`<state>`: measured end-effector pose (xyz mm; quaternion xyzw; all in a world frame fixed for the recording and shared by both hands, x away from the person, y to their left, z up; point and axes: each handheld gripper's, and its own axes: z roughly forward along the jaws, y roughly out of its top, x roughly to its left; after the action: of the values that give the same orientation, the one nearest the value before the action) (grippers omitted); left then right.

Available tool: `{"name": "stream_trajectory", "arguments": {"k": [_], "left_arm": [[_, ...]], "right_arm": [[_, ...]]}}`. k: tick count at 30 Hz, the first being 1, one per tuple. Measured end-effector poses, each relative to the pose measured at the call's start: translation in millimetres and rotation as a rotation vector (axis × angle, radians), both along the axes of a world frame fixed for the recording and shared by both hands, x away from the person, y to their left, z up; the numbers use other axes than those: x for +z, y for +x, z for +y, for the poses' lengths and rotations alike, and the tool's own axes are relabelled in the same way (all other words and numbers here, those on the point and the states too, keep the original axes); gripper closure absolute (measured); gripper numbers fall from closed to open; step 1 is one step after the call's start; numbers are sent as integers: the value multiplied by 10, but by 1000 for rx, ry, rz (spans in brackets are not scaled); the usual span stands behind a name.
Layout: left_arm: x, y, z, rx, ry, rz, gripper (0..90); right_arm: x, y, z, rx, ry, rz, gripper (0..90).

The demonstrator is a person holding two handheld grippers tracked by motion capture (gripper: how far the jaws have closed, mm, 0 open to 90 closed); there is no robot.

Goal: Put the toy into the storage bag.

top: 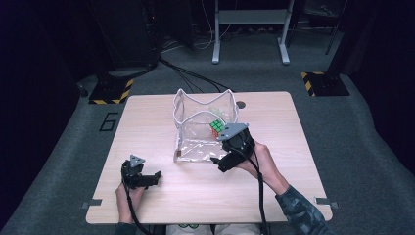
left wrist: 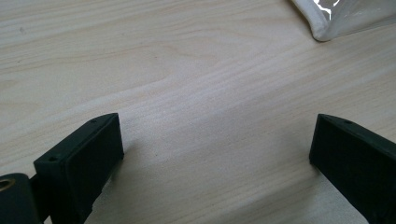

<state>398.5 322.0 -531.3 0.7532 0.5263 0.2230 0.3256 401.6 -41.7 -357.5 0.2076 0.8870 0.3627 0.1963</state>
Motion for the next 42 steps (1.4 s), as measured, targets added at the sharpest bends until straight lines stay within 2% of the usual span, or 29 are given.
{"name": "stream_trajectory", "arguments": {"k": [9, 13, 19, 23, 24, 26, 27, 29, 31, 33, 42], "left_arm": [[0, -1, -1, 1, 0, 0, 25], [0, -1, -1, 0, 0, 0, 25], [0, -1, -1, 1, 0, 0, 25], [0, -1, -2, 1, 0, 0, 25], [0, -2, -2, 1, 0, 0, 25], [0, -2, -2, 1, 0, 0, 25], [0, -2, -2, 1, 1, -1, 26], [0, -2, -2, 1, 0, 0, 25], [0, -2, -2, 1, 0, -1, 26], [0, -2, -2, 1, 0, 0, 25], [0, -1, -2, 0, 1, -1, 26]], "right_arm": [[-258, -55, -54, 0, 2, 36, 17], [-378, -80, -94, -20, 10, 59, 17], [-526, -110, -153, -29, 19, 65, 18], [-625, -135, -169, -38, 13, 71, 18], [-698, -147, -176, -40, 3, 75, 17], [-723, -157, -176, -46, 1, 81, 17], [-763, -155, -180, -41, -2, 73, 17], [-896, -181, -186, -64, -10, 96, 16], [-931, -176, -192, -60, -13, 88, 16], [-1044, -180, -210, -64, 0, 113, 16], [-1456, -210, -281, -106, -12, 171, 15]]}}
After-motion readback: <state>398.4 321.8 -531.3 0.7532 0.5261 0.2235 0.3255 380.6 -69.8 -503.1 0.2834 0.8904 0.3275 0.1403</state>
